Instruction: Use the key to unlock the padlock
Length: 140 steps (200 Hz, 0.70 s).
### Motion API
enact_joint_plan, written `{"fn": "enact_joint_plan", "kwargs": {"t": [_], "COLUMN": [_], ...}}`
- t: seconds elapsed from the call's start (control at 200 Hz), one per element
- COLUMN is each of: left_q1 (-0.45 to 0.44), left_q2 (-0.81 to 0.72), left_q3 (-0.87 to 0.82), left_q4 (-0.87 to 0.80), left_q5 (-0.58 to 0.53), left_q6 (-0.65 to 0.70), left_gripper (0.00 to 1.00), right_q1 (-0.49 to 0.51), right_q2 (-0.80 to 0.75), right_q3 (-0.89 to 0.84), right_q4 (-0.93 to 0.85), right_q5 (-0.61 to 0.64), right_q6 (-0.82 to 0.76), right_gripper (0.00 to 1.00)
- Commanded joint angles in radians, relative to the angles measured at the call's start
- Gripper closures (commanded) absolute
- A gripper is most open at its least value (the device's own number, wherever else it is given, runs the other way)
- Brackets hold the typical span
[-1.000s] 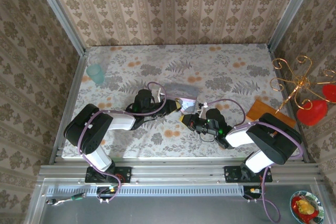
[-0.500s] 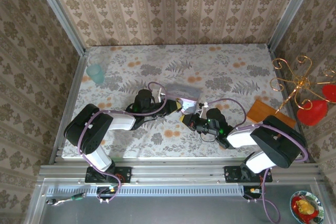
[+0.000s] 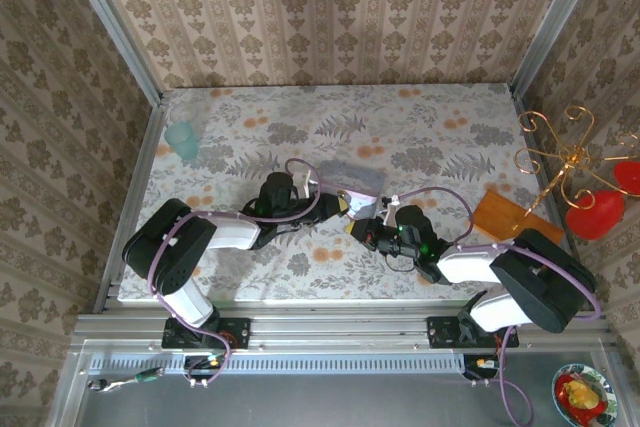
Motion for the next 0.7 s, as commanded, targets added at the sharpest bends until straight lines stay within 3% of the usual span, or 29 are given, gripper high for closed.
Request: {"fn": "enact_joint_plan", "kwargs": {"t": [0.0,0.375,0.695], "left_q1": [-0.034,-0.059,-0.087], "left_q2": [-0.020,-0.027,-0.079], "left_q3": [0.009,0.029,0.027], "left_q4": [-0.031,0.000,-0.047], "left_q5": [0.071,0.082,0.086], "left_q6": [0.049,0.013,0.020], "left_gripper": [1.00,1.00,1.00], "right_q1": [-0.004,0.013,-0.062], "right_q2": [-0.030,0.024,0.005], "right_q3": [0.056,0.075,0.036], "right_q4": [0.062,0.066,0.034], "right_q5": [0.008,0.015,0.016], "right_q6": [-0.031,-0.051,-0.080], "right_gripper": [1.00,1.00,1.00]}}
